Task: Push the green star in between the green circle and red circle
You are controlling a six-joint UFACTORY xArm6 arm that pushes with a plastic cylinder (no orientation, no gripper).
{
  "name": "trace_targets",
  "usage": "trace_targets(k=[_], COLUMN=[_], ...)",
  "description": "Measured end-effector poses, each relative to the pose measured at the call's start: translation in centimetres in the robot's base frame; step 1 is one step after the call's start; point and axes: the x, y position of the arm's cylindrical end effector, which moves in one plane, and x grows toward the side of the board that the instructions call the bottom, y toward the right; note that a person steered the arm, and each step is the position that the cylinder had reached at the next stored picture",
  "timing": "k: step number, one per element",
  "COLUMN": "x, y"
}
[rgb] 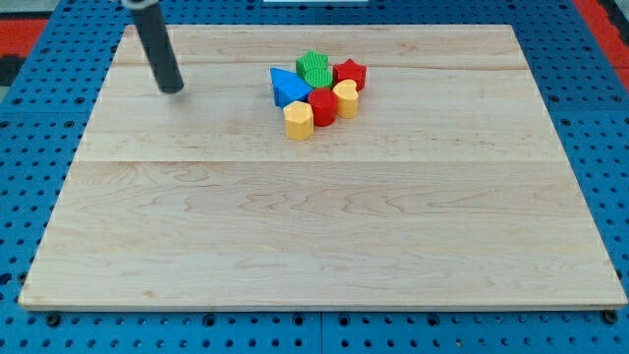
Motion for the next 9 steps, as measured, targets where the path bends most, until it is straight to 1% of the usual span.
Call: trace_targets(k=[1,2,3,4,5,6,7,8,9], x=[-5.7,-8.2,-8.2,-6.7,-3.1,-0.8,2.2,5.4,5.8], y=[1.4,8.6,18.6,19.5,17.3,15.9,16.1,19.2,18.2])
